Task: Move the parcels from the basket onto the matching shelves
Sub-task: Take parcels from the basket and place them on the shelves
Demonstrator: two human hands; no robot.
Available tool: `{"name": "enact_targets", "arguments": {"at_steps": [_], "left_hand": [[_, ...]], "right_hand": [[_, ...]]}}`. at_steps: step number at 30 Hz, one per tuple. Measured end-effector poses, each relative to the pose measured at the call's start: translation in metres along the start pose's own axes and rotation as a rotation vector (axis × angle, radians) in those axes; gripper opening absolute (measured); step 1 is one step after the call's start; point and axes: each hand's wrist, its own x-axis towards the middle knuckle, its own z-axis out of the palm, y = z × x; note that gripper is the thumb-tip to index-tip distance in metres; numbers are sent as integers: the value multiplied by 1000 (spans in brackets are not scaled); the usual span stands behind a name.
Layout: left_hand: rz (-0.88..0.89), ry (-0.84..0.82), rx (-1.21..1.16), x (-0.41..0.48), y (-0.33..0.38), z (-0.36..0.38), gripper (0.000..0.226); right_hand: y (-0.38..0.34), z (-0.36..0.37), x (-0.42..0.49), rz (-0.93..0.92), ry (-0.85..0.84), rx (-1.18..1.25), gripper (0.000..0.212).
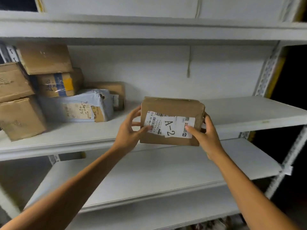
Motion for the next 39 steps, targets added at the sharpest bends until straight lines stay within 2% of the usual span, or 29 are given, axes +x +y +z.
{"name": "enact_targets", "arguments": {"at_steps": [3,8,12,14,15,21,28,34,39], "left_hand": [[27,-69,-35,12,7,44,63],[13,-244,-95,27,8,120,54],[-4,-441,-158,28,0,170,62],[-59,-638,-210,21,-3,222,68],[-79,-672,-238,19,-3,227,69],[-88,-1068,-332,-39,-6,347,69],[-92,-1394,-313,-156,21,446,78],[-49,-1518,-266,-228,64,498,78],[-38,-1588,-212,-262,98,539,71]], "right_hand": [[4,-43,-12,26,108,-5,54],[26,-110,-43,111,259,-46,45],[41,-143,-74,175,352,-73,37],[55,-174,-106,256,506,-98,34],[55,-174,-113,274,516,-82,32],[70,-234,-217,486,802,-249,40],[48,-275,-356,704,1075,-247,41],[42,-314,-433,754,1230,-206,43],[44,-354,-471,741,1251,-132,28]]}}
